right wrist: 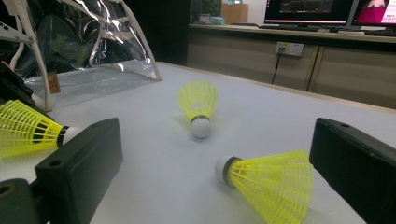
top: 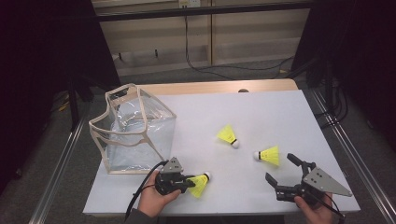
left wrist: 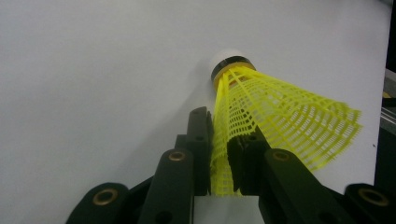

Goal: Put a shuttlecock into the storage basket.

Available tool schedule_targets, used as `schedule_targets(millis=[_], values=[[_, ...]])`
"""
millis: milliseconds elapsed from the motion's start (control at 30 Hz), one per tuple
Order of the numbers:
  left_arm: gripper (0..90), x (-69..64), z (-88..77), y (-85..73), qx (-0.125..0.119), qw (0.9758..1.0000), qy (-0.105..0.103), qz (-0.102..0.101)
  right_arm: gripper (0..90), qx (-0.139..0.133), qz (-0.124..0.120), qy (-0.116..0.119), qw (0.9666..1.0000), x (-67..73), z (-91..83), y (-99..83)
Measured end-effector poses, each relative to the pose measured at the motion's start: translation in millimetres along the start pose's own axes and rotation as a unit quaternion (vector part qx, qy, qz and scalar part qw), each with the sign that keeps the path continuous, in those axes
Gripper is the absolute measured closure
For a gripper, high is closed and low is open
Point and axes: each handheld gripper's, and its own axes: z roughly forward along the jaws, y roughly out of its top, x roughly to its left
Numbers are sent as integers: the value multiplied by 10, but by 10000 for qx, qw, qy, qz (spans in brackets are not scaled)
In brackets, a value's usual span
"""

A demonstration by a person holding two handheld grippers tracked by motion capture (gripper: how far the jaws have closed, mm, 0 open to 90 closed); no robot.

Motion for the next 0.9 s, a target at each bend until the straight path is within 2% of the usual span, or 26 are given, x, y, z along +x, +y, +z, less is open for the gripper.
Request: schedule_targets(millis=[467, 633, 733, 900], values=[[869, 7, -26, 11, -31, 9998, -131, -155, 24, -18, 31, 16, 10000, 6, -1, 4], [882, -19, -48, 33, -40, 9997, -103, -228, 24, -25, 33, 15, 10000, 6, -2, 5], [884, -36, -57, 49, -42, 9998, -57, -171, 24, -38, 40, 10, 10000, 6, -3, 8], [884, -37, -80, 63, -108, 9997, -45, -196, 24, -43, 35, 18, 10000, 0, -2, 7]])
